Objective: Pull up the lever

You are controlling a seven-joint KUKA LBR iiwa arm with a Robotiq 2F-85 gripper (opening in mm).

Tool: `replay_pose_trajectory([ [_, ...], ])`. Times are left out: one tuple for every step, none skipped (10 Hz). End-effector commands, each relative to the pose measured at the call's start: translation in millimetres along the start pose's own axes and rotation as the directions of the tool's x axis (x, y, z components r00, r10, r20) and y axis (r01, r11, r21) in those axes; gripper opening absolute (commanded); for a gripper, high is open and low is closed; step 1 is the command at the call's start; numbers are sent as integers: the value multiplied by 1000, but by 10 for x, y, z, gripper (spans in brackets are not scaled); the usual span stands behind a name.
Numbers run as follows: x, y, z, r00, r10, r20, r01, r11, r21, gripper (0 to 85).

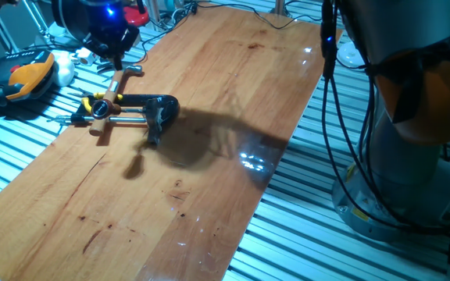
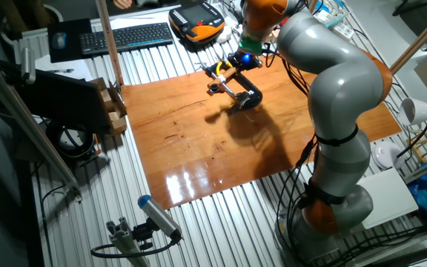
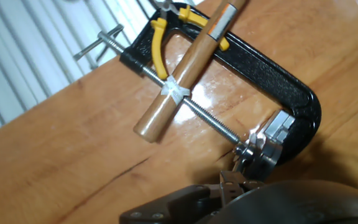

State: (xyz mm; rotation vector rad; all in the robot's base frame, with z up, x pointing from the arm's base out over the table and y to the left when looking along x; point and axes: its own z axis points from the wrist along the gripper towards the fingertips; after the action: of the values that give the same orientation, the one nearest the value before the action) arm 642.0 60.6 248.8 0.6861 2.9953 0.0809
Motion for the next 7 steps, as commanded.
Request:
replay_pose_trajectory([
  [-6, -15, -12, 999, -37, 9, 37, 999, 14, 0],
  [-35, -45, -47, 996, -88, 17, 87, 996, 37, 0],
  [-55, -79, -77, 993, -118, 13, 118, 992, 40, 0],
  [-58, -98, -82, 991, -134, 20, 133, 990, 43, 0],
  [-61, -104, -78, 990, -143, 18, 142, 989, 40, 0],
  [-58, -111, -77, 988, -152, 18, 151, 988, 40, 0],
  [-56, -114, -79, 987, -160, 17, 159, 987, 39, 0],
])
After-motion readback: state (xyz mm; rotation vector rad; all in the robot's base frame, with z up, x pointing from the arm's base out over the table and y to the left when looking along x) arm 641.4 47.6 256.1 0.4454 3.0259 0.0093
